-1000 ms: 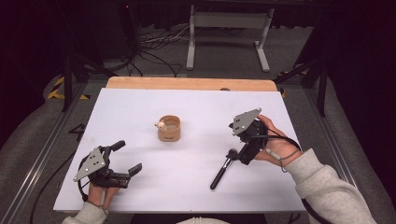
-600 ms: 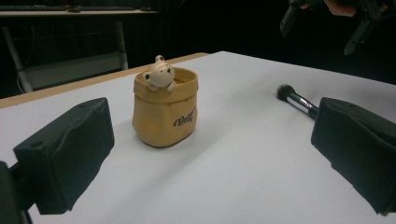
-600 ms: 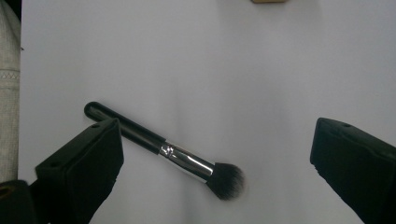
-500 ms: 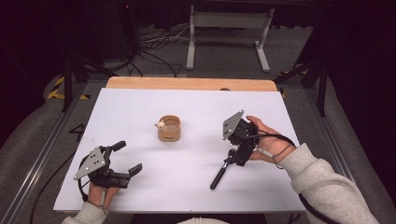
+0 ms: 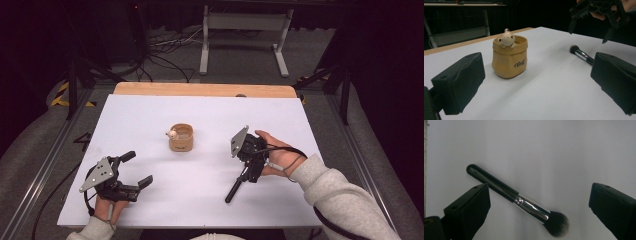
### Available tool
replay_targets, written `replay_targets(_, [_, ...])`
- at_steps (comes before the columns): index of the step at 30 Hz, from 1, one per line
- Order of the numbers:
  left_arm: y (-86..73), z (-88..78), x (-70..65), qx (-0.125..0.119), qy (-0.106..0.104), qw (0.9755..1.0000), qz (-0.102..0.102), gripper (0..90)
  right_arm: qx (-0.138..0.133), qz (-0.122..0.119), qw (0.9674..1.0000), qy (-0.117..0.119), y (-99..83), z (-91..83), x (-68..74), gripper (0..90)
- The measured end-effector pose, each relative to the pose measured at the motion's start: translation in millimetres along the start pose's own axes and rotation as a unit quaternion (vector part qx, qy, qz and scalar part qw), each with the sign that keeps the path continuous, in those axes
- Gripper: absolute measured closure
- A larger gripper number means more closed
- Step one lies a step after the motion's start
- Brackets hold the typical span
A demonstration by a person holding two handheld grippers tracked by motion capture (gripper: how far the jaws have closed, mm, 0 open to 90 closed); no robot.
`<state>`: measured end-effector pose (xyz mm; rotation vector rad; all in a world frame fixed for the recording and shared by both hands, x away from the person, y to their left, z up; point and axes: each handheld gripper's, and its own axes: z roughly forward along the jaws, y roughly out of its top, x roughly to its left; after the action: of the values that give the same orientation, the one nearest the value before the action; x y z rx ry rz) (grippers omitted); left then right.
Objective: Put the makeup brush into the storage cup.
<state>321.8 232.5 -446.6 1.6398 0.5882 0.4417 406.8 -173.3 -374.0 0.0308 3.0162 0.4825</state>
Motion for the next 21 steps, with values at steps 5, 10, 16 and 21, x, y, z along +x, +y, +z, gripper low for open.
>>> replay_targets(5, [-0.2,0.1,-0.3,-0.002,0.000,1.0000,-0.002,0.0,0.017,0.001,0.9997,0.014,-2.1,12.7,-0.2,4.4])
replay_targets(10, [0.3,-0.3,0.6,0.006,0.010,0.9999,0.000,0.0,0.035,-0.002,0.9991,0.022,-3.9,22.2,-0.3,5.6])
replay_targets(16, [1.3,-0.1,-0.5,0.010,0.015,0.9998,0.008,0.0,0.055,-0.007,0.9981,0.026,-6.2,31.0,1.2,7.4])
replay_targets(21, [1.7,0.6,-1.1,0.015,0.017,0.9997,0.010,0.0,0.069,-0.010,0.9972,0.028,-7.4,35.9,2.9,8.5])
